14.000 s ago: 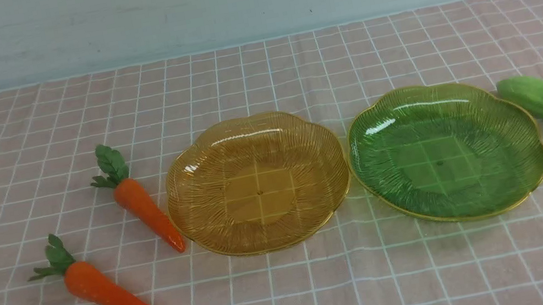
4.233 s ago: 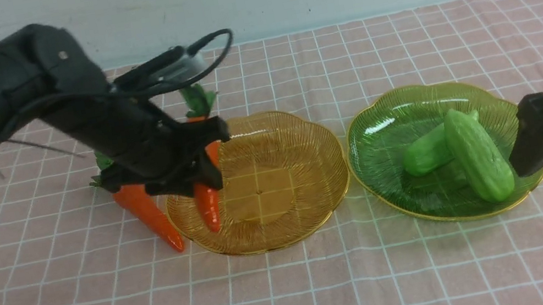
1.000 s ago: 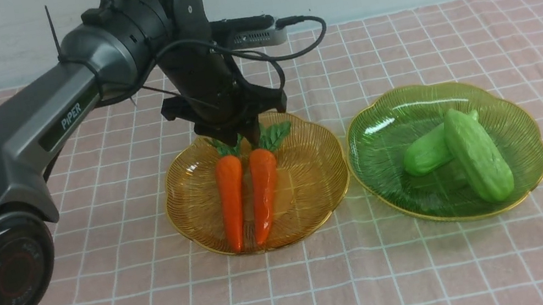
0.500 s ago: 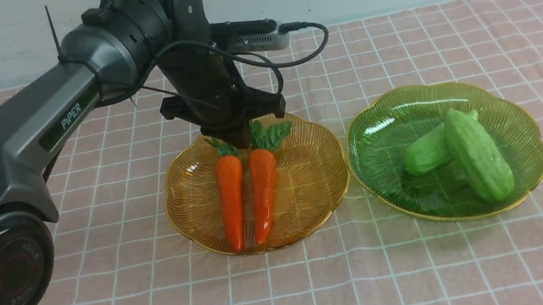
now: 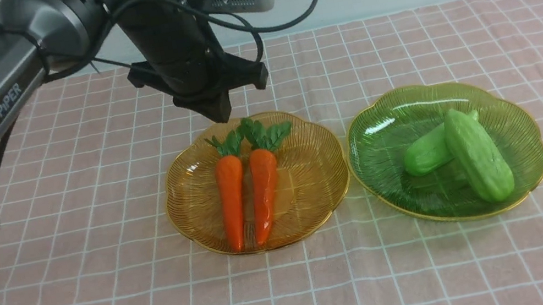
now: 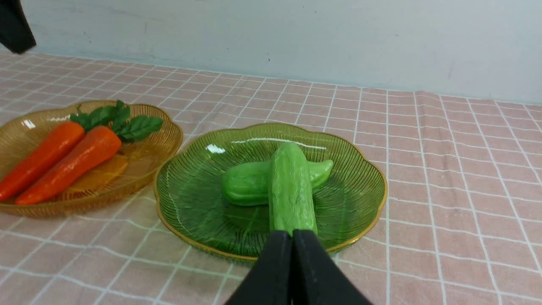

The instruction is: Put different types of vegetables on the plate.

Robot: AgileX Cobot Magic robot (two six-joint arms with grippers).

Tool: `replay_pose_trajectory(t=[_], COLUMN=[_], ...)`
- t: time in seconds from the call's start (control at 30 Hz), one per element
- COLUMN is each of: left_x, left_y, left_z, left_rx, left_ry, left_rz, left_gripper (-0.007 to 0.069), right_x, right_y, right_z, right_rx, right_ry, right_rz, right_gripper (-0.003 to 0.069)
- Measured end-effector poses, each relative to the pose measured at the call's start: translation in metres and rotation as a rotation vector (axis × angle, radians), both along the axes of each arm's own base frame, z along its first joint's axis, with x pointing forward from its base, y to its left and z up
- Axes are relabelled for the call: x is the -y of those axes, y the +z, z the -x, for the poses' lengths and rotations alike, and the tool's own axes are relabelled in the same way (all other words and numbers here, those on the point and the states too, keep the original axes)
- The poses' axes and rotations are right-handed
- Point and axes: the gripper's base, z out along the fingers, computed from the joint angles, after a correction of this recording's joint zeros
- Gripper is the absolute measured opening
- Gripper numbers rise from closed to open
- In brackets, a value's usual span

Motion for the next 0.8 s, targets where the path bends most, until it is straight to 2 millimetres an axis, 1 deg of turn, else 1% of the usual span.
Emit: replay_pose_trajectory(t=[0.07,0.13,0.2,0.3,0.37,0.47,0.57,0.63,0.7,0.77,0.8], left_x=[-0.002,-0.005,-0.007,-0.013,-0.018,-0.029,-0.038,-0.046,-0.056,-0.068,-0.073], left_y=[0.009,0.023,0.032,0.058,0.076,0.094,0.101,0.104,0.106,0.099,0.096], left_z=[0.004,0.01,0.015,0.029,0.042,0.067,0.088,0.107,0.129,0.156,0.166], left_rx=[0.018,0.044,0.062,0.115,0.151,0.176,0.179,0.176,0.175,0.152,0.147], left_ry=[-0.001,-0.001,-0.002,-0.002,-0.002,-0.002,-0.002,-0.002,-0.001,0.0,0.001], left_rz=[0.004,0.014,0.021,0.044,0.06,0.07,0.067,0.061,0.058,0.041,0.033], left_gripper=[-0.0003,-0.0003,-0.0003,-0.0003,-0.0003,-0.0003,-0.0003,-0.0003,-0.0003,-0.0003,-0.0003], right_x=[0.0,0.001,0.001,0.002,0.003,0.004,0.004,0.004,0.004,0.004,0.004], right_y=[-0.009,-0.013,-0.015,-0.017,-0.018,-0.018,-0.018,-0.018,-0.018,-0.018,-0.018], right_z=[0.002,0.003,0.003,0.004,0.004,0.004,0.004,0.004,0.004,0.004,0.004], right_rx=[-0.003,-0.002,-0.001,-0.024,-0.032,-0.032,-0.032,-0.032,-0.032,-0.032,-0.032], right_ry=[0.0,0.001,0.0,-0.013,-0.029,-0.041,-0.043,-0.044,-0.044,-0.044,-0.044], right_rz=[0.006,0.014,0.032,0.057,0.065,0.066,0.065,0.065,0.065,0.065,0.065], right_gripper=[-0.0015,-0.0015,-0.0015,-0.0015,-0.0015,-0.0015,-0.0015,-0.0015,-0.0015,-0.0015,-0.0015])
